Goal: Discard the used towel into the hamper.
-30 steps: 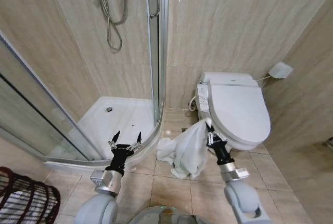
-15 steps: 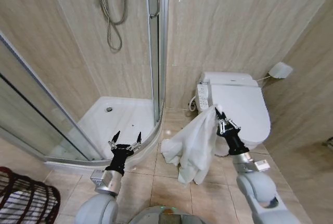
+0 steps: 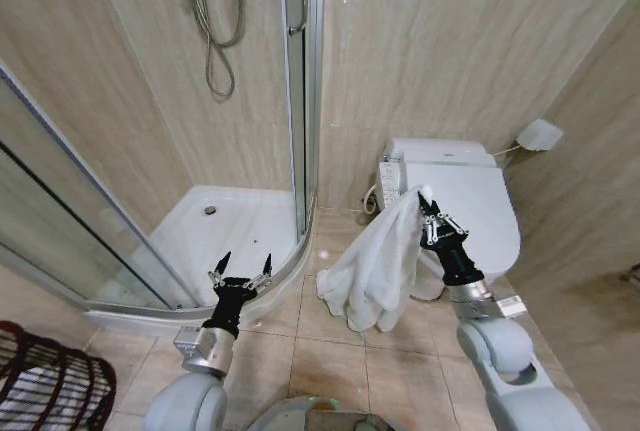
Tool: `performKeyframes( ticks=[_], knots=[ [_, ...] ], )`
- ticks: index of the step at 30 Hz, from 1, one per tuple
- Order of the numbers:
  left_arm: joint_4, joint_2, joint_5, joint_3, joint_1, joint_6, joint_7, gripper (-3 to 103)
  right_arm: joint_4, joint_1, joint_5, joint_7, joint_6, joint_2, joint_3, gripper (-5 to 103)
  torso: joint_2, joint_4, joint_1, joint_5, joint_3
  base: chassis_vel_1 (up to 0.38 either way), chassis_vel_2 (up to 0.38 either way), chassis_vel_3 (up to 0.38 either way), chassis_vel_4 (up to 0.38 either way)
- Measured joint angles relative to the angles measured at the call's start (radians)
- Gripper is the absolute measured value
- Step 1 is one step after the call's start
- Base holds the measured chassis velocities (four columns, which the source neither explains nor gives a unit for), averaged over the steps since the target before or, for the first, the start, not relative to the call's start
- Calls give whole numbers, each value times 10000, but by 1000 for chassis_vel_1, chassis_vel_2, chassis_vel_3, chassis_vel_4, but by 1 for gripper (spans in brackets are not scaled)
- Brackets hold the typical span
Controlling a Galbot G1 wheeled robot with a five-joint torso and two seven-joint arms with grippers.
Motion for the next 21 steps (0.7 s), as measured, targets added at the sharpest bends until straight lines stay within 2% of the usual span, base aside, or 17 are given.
performKeyframes(
  ticks=[4,8,21],
  knots=[
    [0,1,0,0,0,0,0,100,316,-105,-31,202,4,2,28,2,0,0,0,0,0,0,0,0,0],
    [0,0,0,0,0,0,0,100,1074,-379,104,511,-393,-102,328,2,0,-1,0,-3,-1,0,0,0,0],
    [0,0,0,0,0,0,0,100,2337,-1411,253,455,-514,62,678,2,0,-1,-1,-1,-1,0,0,0,0]
  ],
)
